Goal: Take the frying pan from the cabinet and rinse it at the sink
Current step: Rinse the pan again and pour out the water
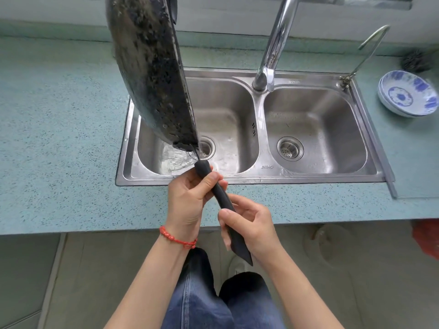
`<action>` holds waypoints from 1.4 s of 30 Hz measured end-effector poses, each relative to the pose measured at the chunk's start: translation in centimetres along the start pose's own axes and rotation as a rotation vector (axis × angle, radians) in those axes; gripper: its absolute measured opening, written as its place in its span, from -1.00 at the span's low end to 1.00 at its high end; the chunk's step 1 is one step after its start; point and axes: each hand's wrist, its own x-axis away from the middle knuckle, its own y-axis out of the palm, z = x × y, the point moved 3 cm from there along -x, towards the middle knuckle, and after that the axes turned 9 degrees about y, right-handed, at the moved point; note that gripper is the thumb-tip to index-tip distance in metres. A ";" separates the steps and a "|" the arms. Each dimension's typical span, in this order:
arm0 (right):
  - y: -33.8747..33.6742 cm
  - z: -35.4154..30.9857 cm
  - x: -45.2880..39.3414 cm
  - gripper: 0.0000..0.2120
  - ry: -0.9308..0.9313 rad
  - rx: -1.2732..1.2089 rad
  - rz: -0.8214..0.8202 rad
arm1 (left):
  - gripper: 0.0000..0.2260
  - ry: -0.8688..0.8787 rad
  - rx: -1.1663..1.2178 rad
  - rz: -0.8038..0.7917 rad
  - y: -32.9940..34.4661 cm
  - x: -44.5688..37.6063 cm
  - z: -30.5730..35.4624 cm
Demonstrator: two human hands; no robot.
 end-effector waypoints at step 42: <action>0.2 1.6 0.6 -0.83 0.011 -0.041 -0.005 | -0.87 0.090 -0.286 0.084 0.4 0.5 -0.7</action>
